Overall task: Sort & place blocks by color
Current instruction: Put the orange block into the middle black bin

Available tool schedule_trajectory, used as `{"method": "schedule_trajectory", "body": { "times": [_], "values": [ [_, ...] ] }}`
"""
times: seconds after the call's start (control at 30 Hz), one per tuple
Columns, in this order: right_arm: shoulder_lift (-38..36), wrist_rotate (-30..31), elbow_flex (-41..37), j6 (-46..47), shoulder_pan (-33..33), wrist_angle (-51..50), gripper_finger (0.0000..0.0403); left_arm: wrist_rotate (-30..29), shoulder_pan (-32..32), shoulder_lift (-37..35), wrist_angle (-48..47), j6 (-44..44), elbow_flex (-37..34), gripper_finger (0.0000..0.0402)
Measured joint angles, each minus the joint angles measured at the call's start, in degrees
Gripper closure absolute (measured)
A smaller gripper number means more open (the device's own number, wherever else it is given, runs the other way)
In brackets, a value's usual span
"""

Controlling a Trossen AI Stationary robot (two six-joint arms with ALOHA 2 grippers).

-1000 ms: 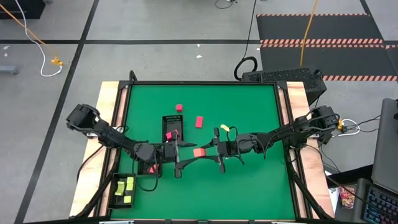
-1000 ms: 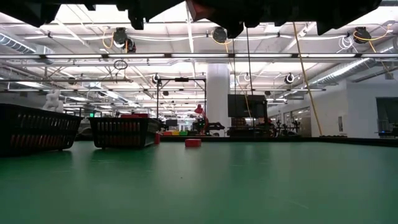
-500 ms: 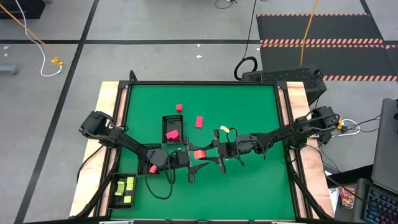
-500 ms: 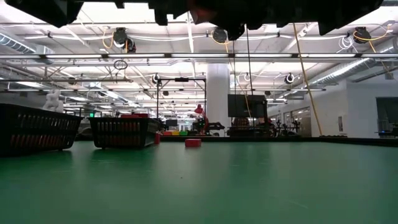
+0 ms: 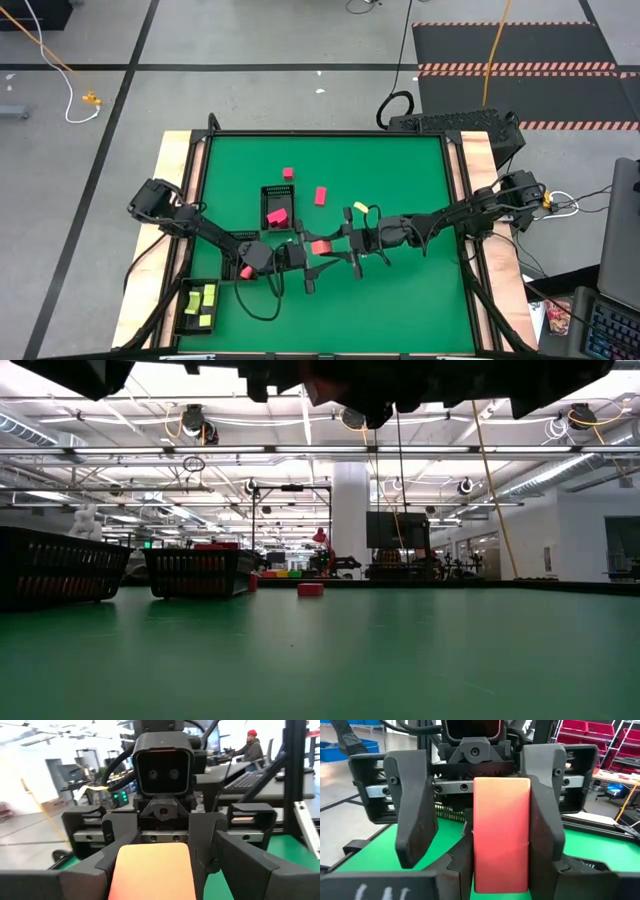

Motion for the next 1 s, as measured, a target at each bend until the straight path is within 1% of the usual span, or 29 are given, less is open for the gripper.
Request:
{"method": "schedule_trajectory", "body": {
  "times": [0.07,0.13,0.2,0.27,0.3,0.43,0.6,0.73,0.87,1.0],
  "values": [
    [0.0,0.04,0.0,0.0,-0.05,-0.03,0.0282,-1.23,-0.09,-0.02,-0.06,-1.24,0.0,0.0153],
    [0.0,0.04,0.0,0.0,-0.03,-0.03,0.0282,-1.76,-0.13,-0.04,-0.12,-2.89,0.0,0.0176],
    [0.0,-0.07,-0.02,0.02,-0.01,-0.05,0.0282,-2.08,-0.08,-0.07,-0.17,-3.68,0.0,0.0216],
    [0.0,-0.22,-0.02,0.05,0.04,-0.05,0.0273,-2.51,-0.02,-0.09,-0.19,-3.82,0.0,0.0268],
    [0.0,-0.31,-0.02,0.08,0.04,-0.05,0.0268,-2.5,-0.04,-0.11,-0.22,-3.81,0.0,0.028],
    [0.0,-0.34,-0.02,0.01,0.04,-0.38,0.0253,-2.44,-0.09,-0.11,-0.51,-3.77,0.0,0.028],
    [0.0,-0.29,-0.02,0.0,0.04,-1.88,0.0248,-2.2,-0.04,-0.32,-2.42,-3.79,0.0,0.028],
    [-0.08,-0.09,0.08,0.02,0.01,-3.31,0.0246,-1.99,-0.19,-4.38,-11.17,-4.72,-0.04,0.028],
    [-0.11,0.42,0.09,0.42,-0.1,-4.19,0.0244,-1.73,-0.29,-11.99,-25.93,-9.46,-0.11,0.028],
    [-0.11,0.39,0.09,1.7,-0.09,-3.67,0.0244,-1.82,-0.93,-19.42,-40.76,-16.36,-0.11,0.028]
  ]
}}
